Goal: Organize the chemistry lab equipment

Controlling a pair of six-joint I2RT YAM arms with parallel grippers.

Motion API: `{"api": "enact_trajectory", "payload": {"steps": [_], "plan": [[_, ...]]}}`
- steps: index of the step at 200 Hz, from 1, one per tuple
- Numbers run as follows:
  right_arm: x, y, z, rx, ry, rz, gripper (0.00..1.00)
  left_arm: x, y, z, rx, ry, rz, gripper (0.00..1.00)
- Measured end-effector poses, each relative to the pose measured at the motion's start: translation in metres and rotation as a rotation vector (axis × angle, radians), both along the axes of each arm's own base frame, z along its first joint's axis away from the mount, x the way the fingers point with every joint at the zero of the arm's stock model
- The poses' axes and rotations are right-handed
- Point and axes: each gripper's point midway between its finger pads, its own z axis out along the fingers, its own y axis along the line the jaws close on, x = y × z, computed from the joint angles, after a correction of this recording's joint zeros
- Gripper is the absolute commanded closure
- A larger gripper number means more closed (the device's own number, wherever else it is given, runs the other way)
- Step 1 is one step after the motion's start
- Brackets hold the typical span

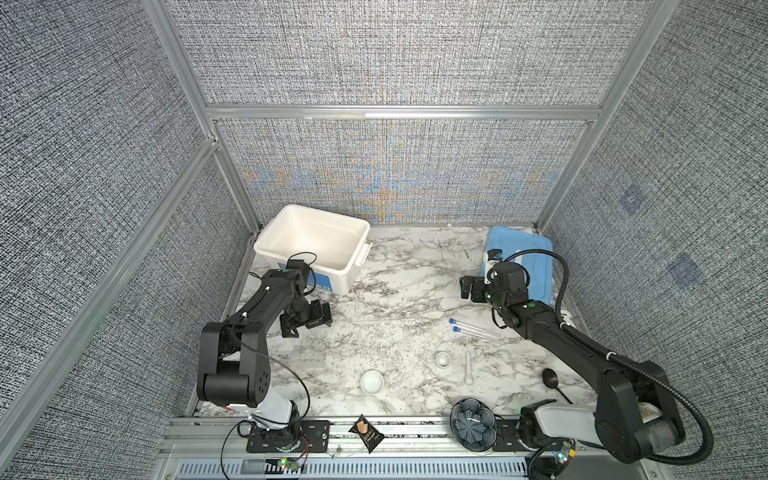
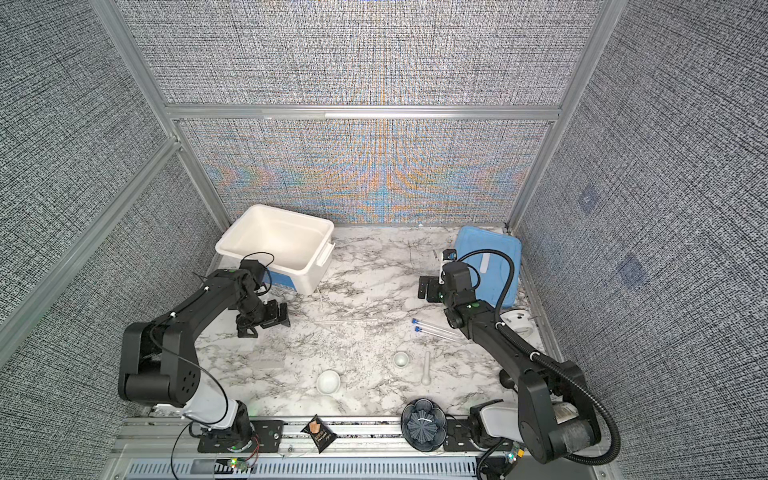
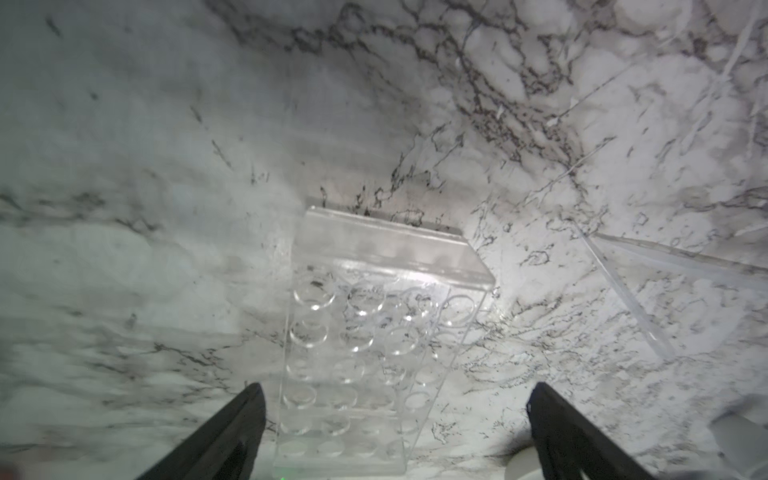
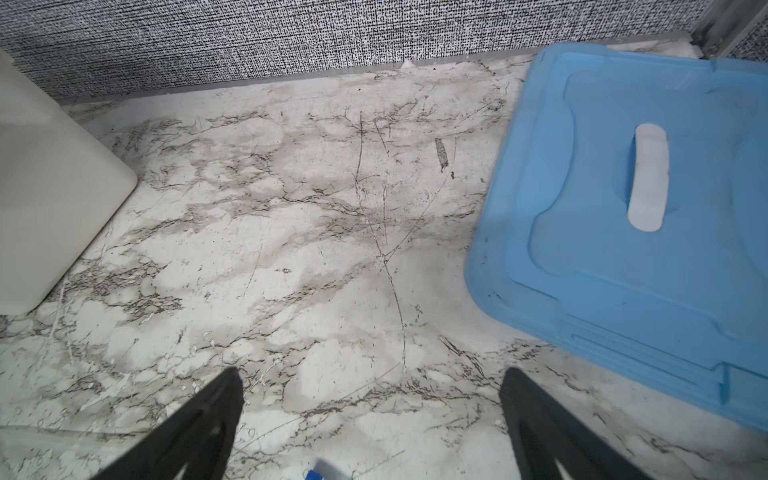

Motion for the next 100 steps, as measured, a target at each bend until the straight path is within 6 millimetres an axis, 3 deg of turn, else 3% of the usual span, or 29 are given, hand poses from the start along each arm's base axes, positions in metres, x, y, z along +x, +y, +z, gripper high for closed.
{"api": "enact_trajectory", "payload": {"steps": [20, 54, 100], "plan": [[-0.002, -0.004, -0.003, -0.006, 0.002, -0.023, 0.01, 0.002, -0.002, -0.011, 0.065, 0.055, -0.092, 0.01], [0.000, -0.005, -0.001, -0.001, -0.010, -0.033, 0.01, -0.005, 0.011, -0.029, 0.141, 0.150, -0.140, 0.01], [0.005, -0.004, 0.008, 0.005, -0.037, -0.035, 0.01, 0.018, 0.004, -0.035, 0.126, 0.102, -0.161, 0.04]]}}
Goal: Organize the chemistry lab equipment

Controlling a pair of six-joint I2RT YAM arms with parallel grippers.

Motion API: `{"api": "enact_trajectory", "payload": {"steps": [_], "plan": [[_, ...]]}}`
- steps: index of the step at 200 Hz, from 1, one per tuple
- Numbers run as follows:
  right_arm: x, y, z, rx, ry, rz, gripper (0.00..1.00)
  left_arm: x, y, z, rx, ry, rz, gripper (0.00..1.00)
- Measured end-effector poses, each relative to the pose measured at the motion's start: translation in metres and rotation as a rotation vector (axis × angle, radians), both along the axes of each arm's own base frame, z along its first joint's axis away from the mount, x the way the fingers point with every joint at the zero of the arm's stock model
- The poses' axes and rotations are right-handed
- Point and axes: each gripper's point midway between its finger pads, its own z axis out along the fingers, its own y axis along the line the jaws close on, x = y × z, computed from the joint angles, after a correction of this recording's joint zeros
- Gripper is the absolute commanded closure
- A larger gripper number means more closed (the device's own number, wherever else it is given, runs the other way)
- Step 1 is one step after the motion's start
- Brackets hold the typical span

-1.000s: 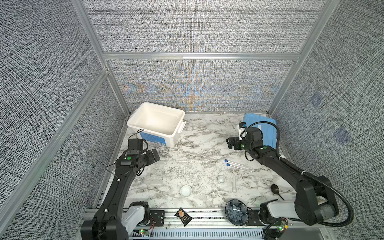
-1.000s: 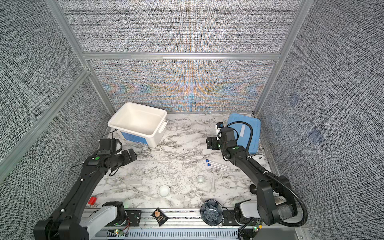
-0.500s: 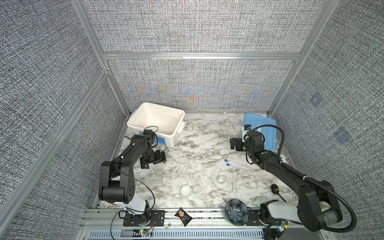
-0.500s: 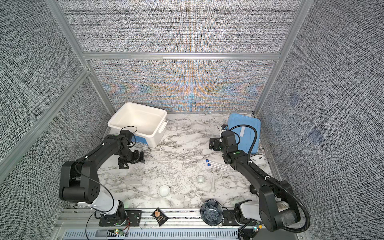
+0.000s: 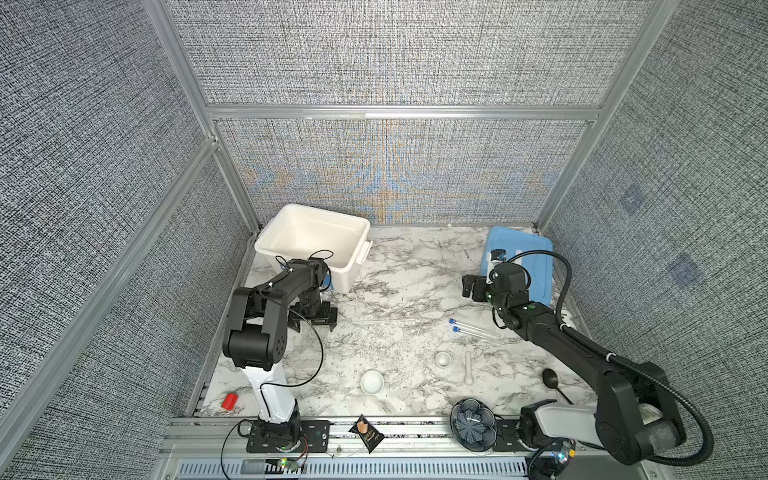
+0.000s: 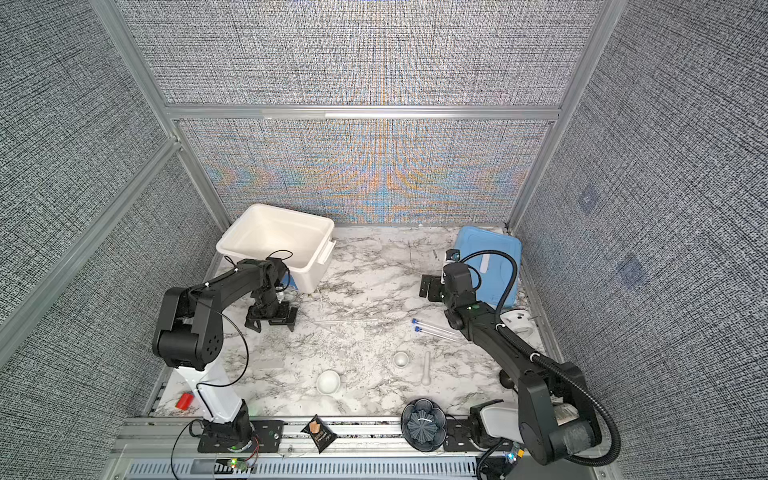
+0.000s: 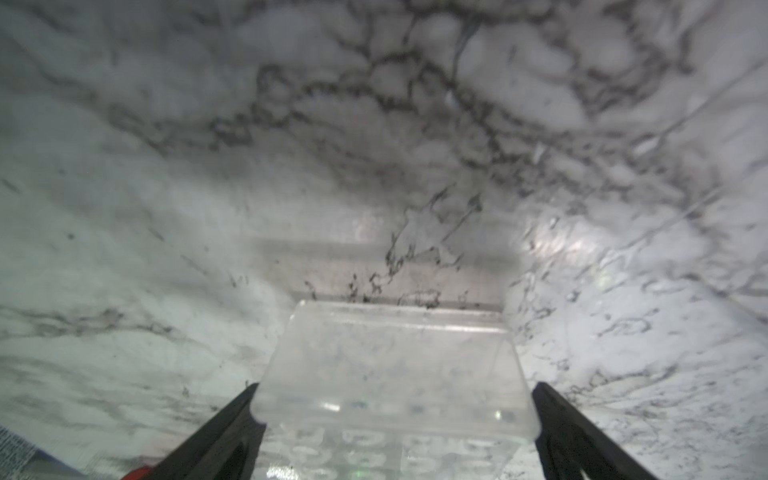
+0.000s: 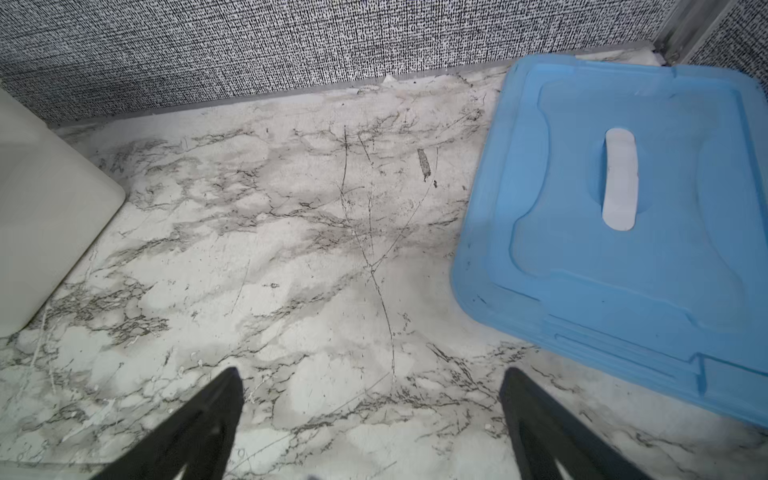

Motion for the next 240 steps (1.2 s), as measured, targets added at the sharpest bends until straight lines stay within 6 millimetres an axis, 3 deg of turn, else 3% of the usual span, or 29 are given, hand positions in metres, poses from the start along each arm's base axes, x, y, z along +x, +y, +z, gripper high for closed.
{"api": "enact_trajectory", "payload": {"steps": [73, 135, 186, 240], "plan": [[-0.001, -0.003, 0.007, 0.011, -0.029, -0.022, 0.01, -0.002, -0.014, -0.008, -0.082, -0.021, 0.022, 0.22], [-0.005, -0.005, 0.008, 0.012, -0.035, -0.025, 0.01, -0.014, -0.028, 0.019, -0.108, -0.073, -0.019, 0.25], [-0.010, -0.009, 0.000, 0.027, 0.005, -0.061, 0.01, -0.023, -0.069, 0.057, -0.179, -0.123, -0.126, 0.25], [-0.017, -0.016, -0.009, 0.065, 0.049, -0.113, 0.01, -0.029, -0.136, 0.088, -0.273, -0.121, -0.332, 0.27]]}}
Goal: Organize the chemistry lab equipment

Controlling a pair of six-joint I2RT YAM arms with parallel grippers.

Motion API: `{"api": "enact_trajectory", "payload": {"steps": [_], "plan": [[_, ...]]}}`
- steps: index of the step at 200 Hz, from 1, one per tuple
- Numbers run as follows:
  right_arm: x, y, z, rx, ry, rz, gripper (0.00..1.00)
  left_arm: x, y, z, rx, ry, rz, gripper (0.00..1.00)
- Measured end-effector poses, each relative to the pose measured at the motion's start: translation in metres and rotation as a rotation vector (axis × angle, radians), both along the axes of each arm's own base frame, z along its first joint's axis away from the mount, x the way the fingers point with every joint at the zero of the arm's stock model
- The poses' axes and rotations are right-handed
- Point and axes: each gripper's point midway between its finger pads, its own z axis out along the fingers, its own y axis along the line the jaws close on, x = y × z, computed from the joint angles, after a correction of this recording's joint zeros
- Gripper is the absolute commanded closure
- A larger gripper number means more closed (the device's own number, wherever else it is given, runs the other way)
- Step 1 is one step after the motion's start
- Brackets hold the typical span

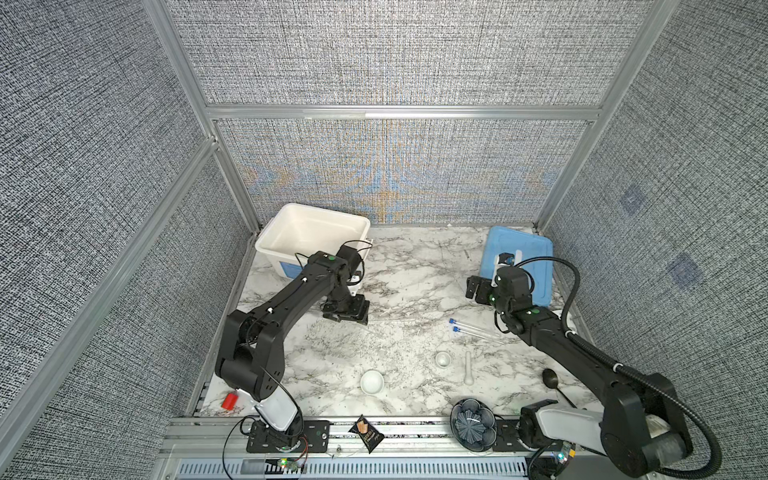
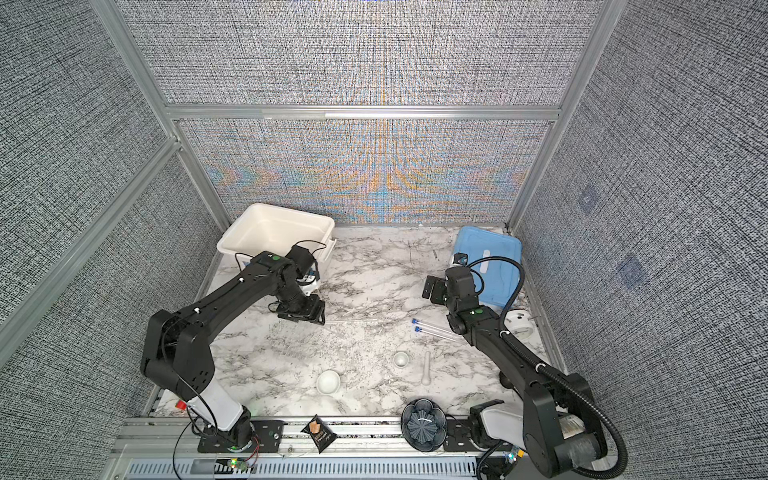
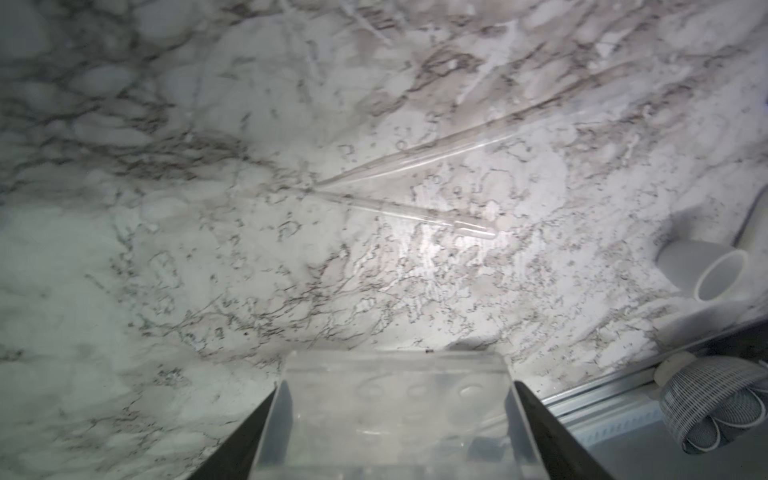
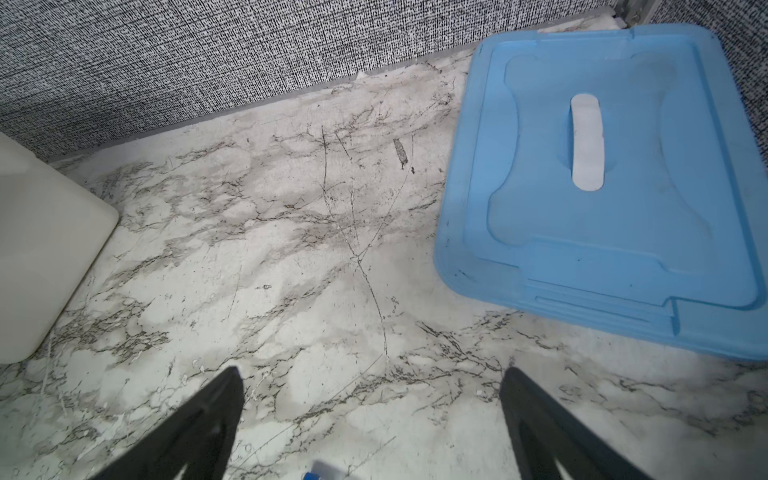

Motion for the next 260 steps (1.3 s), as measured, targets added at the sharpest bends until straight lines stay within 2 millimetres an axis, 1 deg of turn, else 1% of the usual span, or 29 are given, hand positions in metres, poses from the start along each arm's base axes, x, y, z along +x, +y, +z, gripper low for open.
{"api": "enact_trajectory", "payload": {"steps": [27, 54, 76, 90, 116, 131, 145, 163, 183, 197, 228, 260], "plan": [[-0.006, -0.008, -0.013, 0.029, 0.056, -0.049, 0.01, -0.006, -0.034, -0.005, 0.011, 0.013, -0.143, 0.27], [-0.016, -0.006, -0.026, 0.041, 0.115, -0.043, 0.01, -0.003, -0.067, -0.013, 0.032, 0.007, -0.280, 0.27], [-0.022, -0.010, -0.033, 0.031, 0.148, -0.058, 0.01, -0.002, -0.088, -0.020, 0.043, -0.007, -0.373, 0.27], [-0.025, -0.014, -0.037, 0.023, 0.163, -0.074, 0.01, 0.000, -0.097, -0.024, 0.046, -0.003, -0.415, 0.27], [-0.029, -0.017, -0.047, 0.011, 0.208, -0.088, 0.01, 0.010, -0.109, -0.031, 0.046, -0.014, -0.484, 0.28], [-0.030, -0.016, -0.051, 0.012, 0.235, -0.085, 0.01, 0.013, -0.115, -0.040, 0.048, -0.007, -0.511, 0.30], [-0.028, -0.014, -0.050, 0.007, 0.244, -0.079, 0.01, 0.011, -0.121, -0.050, 0.054, 0.011, -0.543, 0.30], [-0.027, -0.014, -0.048, -0.007, 0.256, -0.069, 0.01, 0.002, -0.130, -0.059, 0.066, 0.035, -0.588, 0.30], [-0.029, -0.016, -0.047, -0.017, 0.264, -0.065, 0.01, -0.005, -0.139, -0.059, 0.048, 0.040, -0.618, 0.30], [-0.032, -0.017, -0.047, -0.020, 0.267, -0.063, 0.01, -0.007, -0.141, -0.059, 0.042, 0.042, -0.626, 0.29], [-0.035, -0.017, -0.058, -0.045, 0.296, -0.044, 0.01, -0.014, -0.138, -0.072, 0.051, 0.084, -0.638, 0.28], [-0.030, -0.012, -0.068, -0.072, 0.323, 0.005, 0.01, -0.016, -0.147, -0.078, 0.010, 0.106, -0.645, 0.27]]}}
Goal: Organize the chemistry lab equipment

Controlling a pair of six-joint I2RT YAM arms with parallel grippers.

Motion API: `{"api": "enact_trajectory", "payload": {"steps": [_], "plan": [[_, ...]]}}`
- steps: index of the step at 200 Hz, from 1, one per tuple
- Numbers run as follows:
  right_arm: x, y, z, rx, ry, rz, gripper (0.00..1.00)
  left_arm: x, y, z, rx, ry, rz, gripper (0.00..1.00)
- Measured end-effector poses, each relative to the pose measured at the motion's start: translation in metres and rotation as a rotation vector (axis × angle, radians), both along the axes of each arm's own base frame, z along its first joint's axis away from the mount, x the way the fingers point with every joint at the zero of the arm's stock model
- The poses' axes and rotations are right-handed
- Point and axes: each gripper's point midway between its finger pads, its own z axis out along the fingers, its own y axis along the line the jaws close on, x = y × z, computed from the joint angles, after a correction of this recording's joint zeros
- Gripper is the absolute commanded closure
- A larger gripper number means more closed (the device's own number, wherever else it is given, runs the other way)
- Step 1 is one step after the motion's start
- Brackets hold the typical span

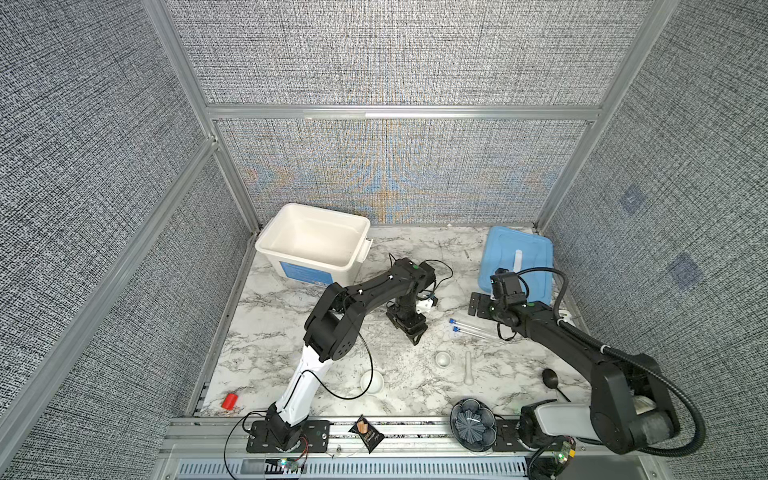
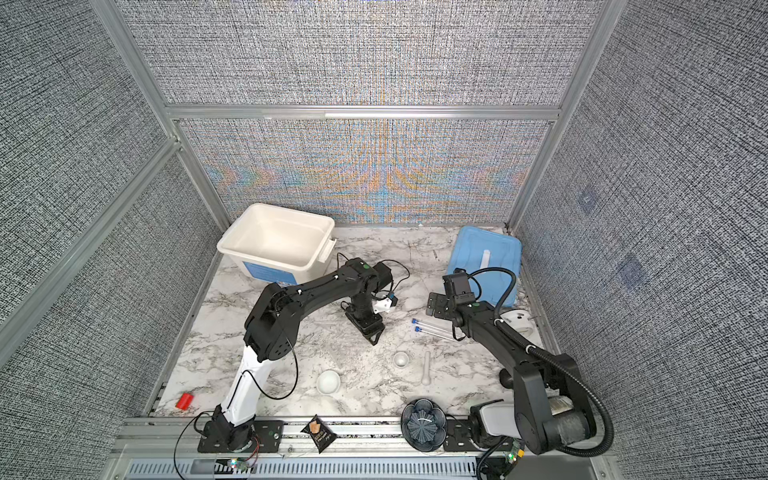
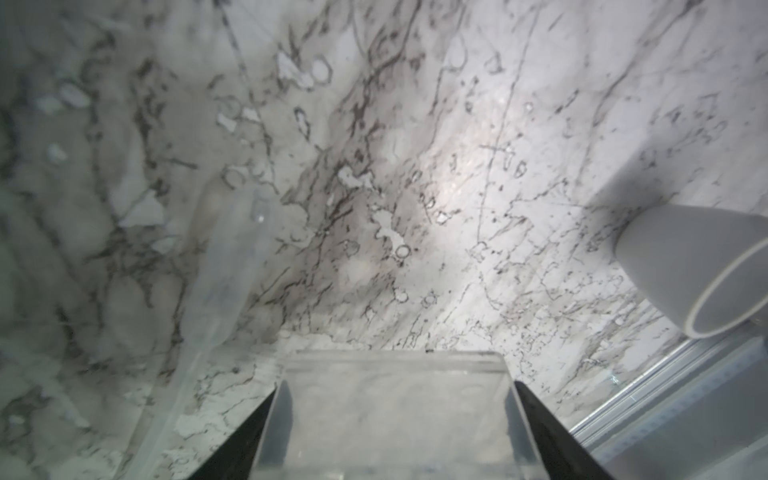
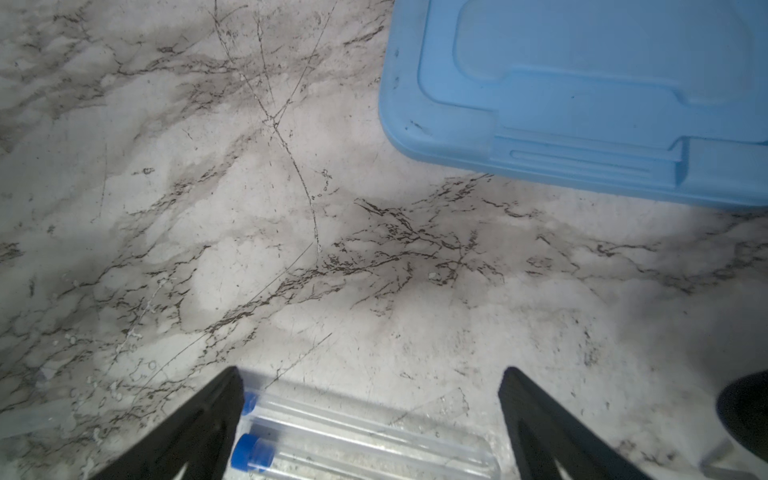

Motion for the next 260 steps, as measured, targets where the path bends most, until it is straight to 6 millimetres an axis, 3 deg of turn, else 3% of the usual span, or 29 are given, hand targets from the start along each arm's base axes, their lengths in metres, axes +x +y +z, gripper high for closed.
{"api": "enact_trajectory", "payload": {"steps": [34, 86, 128, 165, 181, 199, 211, 260], "plan": [[0.010, 0.009, -0.001, 0.011, 0.000, 0.043, 0.01, 0.001, -0.012, -0.004, -0.027, 0.029, 0.004, 0.18], [0.011, 0.015, -0.003, 0.030, 0.020, 0.090, 0.01, -0.009, -0.013, -0.002, -0.045, 0.065, 0.003, 0.01], [0.020, 0.026, 0.015, 0.014, 0.069, 0.182, 0.02, -0.005, -0.009, 0.029, -0.107, 0.002, 0.017, 0.01], [0.030, 0.040, 0.039, -0.022, 0.102, 0.337, 0.05, 0.000, -0.001, 0.087, -0.237, -0.110, 0.100, 0.01], [0.033, 0.051, 0.044, -0.038, 0.127, 0.431, 0.08, 0.005, 0.012, 0.111, -0.307, -0.149, 0.173, 0.01], [0.028, 0.064, 0.040, -0.069, 0.179, 0.552, 0.11, 0.017, 0.037, 0.122, -0.346, -0.191, 0.288, 0.01], [0.022, 0.072, 0.031, -0.093, 0.227, 0.637, 0.19, 0.024, 0.057, 0.126, -0.364, -0.224, 0.365, 0.01], [-0.018, 0.099, -0.008, -0.140, 0.407, 0.889, 0.26, 0.042, 0.115, 0.163, -0.437, -0.471, 0.597, 0.01]]}}
